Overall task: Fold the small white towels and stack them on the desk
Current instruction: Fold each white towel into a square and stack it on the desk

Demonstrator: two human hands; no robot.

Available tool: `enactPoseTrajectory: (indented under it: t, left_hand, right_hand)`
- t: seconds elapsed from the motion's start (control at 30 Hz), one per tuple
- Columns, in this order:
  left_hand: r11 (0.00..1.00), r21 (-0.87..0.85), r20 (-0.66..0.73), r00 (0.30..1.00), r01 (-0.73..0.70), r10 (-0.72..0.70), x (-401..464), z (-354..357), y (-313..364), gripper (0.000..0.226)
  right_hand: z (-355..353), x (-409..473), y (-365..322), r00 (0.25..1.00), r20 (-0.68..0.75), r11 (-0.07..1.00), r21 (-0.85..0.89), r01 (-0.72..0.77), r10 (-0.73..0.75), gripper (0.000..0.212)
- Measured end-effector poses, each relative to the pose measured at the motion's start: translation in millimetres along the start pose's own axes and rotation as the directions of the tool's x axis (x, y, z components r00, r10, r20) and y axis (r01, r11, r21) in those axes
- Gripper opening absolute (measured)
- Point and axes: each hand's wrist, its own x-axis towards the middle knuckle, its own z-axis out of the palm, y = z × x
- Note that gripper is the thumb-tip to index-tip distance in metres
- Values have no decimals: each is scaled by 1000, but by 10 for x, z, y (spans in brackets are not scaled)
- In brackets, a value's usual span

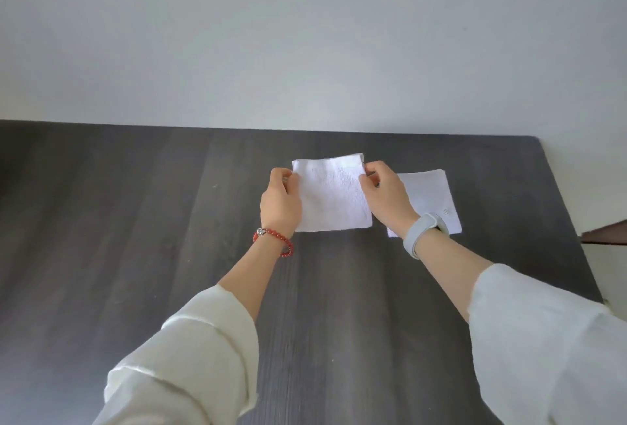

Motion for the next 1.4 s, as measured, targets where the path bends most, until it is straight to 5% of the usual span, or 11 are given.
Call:
enactPoseTrajectory:
  t: [0.27, 0.47, 0.6, 0.67, 0.73, 0.77, 0.83, 0.97, 1.13, 1.27, 1.4]
  left_hand:
    - [999, 52, 2, 1000, -7, 7, 428, 223, -177, 23]
    - [955, 296, -55, 998, -5, 22, 485, 326, -255, 23]
    - [938, 337, -223, 962, -77, 159, 479, 329, -253, 18]
    - [843, 406, -221, 857, -353, 465, 471, 320, -321, 22]
    - [632, 535, -78, 711, -561, 698, 458, 363, -417, 31]
    - [558, 574, 18, 691, -599, 723, 459, 394, -457, 36]
    - [535, 619, 186, 769, -575, 611, 448, 415, -476, 48]
    - [587, 664, 329, 885, -464, 328, 452, 368, -518, 75]
    - [528, 747, 345, 914, -405, 214, 459, 235, -388, 65]
    - [581, 729, 287, 932, -361, 219, 196, 2, -70, 58]
    - [734, 561, 220, 923, -384, 315, -368, -78, 332, 48]
  right_hand:
    - [157, 384, 122, 999, -12, 999, -23, -48, 48, 20]
    - [302, 458, 302, 994, -19, 987, -122, -109, 108, 20]
    - [348, 387, 310, 975, -211, 965, -263, 7, -65, 23]
    - [363, 332, 315, 915, -223, 862, -465, 203, -336, 25]
    - [410, 314, 348, 851, -78, 664, -664, 344, -519, 34]
    - [445, 317, 359, 861, 9, 584, -732, 352, -508, 40]
    - [493, 330, 355, 930, 126, 533, -789, 305, -346, 54]
    - [529, 328, 420, 970, 212, 571, -785, 242, -121, 62]
    - [354, 297, 263, 956, 283, 630, -728, 268, -80, 58]
    - [-18, 7, 65, 963, 175, 782, -562, 269, -205, 46]
    - [-547, -541, -52, 989, 74, 934, -326, 146, -129, 35]
